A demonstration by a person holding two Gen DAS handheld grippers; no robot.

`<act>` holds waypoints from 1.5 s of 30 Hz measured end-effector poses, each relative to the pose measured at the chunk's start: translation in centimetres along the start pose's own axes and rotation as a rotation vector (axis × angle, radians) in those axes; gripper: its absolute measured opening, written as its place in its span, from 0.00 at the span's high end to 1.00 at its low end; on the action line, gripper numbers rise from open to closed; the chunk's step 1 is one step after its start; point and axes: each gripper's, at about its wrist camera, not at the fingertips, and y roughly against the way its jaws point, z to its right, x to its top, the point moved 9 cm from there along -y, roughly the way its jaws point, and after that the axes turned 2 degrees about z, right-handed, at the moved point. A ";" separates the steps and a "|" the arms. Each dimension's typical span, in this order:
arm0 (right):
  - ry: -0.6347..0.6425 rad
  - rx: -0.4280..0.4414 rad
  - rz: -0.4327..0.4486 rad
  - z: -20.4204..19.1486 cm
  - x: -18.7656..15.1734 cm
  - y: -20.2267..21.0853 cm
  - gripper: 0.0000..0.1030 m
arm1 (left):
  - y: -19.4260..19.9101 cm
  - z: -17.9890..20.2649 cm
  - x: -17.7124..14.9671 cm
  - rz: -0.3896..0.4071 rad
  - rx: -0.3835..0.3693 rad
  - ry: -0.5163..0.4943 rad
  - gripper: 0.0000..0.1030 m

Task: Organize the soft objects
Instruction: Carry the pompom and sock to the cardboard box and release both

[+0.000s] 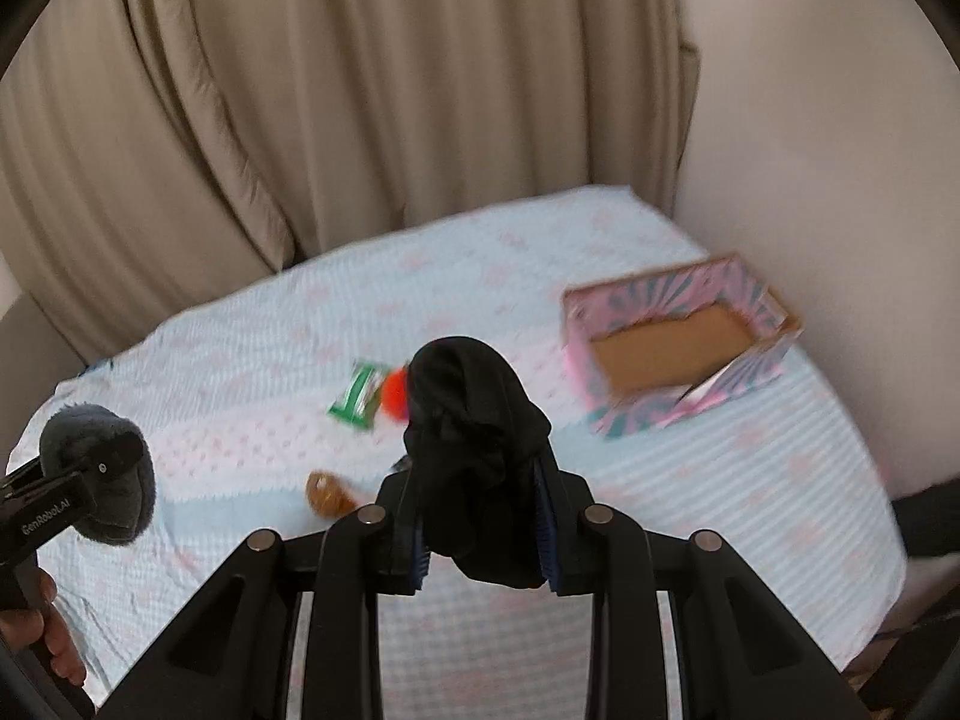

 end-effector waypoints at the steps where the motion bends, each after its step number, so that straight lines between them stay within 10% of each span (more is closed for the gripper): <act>1: 0.006 -0.002 0.012 0.7 0.9 0.6 0.75 | 0.4 1.0 0.7 0.015 -0.003 -0.004 0.48; 16: 0.101 0.080 0.046 16.4 11.3 0.1 0.75 | 0.5 21.2 8.6 0.094 -0.026 0.123 0.47; 28: 0.118 0.128 -0.121 26.4 13.0 -12.8 0.75 | -14.2 33.4 9.4 -0.072 -0.029 0.123 0.47; 45: 0.188 0.183 -0.363 30.2 8.4 -29.5 0.74 | -34.7 38.2 5.2 -0.373 -0.009 0.124 0.47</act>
